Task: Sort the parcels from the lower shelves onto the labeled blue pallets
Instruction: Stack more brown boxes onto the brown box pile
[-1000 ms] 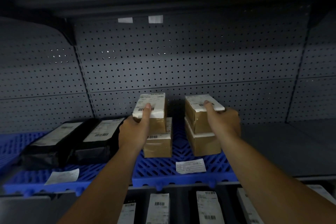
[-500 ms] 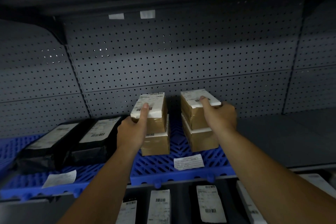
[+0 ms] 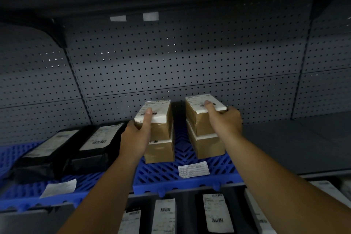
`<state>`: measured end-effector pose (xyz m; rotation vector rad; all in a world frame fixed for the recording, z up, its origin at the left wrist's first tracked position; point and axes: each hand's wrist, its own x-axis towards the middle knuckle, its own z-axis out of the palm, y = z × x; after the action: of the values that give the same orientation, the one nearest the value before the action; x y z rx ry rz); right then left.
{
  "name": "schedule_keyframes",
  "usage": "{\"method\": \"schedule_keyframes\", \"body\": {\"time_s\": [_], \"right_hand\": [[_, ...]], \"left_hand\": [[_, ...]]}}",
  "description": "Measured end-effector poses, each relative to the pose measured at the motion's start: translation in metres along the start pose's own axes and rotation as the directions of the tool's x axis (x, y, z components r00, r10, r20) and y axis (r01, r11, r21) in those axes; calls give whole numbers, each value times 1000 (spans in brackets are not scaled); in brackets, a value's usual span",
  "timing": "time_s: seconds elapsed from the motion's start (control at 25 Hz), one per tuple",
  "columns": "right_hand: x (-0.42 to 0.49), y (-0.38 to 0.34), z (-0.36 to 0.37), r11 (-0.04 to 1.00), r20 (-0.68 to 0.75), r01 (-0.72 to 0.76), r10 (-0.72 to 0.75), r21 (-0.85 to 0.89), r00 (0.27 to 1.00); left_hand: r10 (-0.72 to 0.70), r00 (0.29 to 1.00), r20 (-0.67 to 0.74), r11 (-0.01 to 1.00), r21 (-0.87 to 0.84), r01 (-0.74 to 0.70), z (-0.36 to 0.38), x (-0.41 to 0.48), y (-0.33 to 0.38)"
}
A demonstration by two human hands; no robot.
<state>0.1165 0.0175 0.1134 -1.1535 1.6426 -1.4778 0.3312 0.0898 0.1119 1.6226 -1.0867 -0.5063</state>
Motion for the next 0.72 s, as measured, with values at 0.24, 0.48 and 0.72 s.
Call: {"method": "schedule_keyframes", "body": {"time_s": [0.24, 0.48, 0.72], "right_hand": [[0, -2, -5, 999, 33, -7, 6, 34, 999], [-10, -3, -26, 992, 21, 116, -117, 43, 993], [-22, 18, -52, 976, -42, 199, -203, -84, 978]], "left_hand": [[1, 997, -74, 998, -69, -6, -3, -4, 1], [174, 972, -156, 984, -5, -177, -10, -16, 1], [371, 902, -221, 928, 43, -371, -18, -40, 5]]}}
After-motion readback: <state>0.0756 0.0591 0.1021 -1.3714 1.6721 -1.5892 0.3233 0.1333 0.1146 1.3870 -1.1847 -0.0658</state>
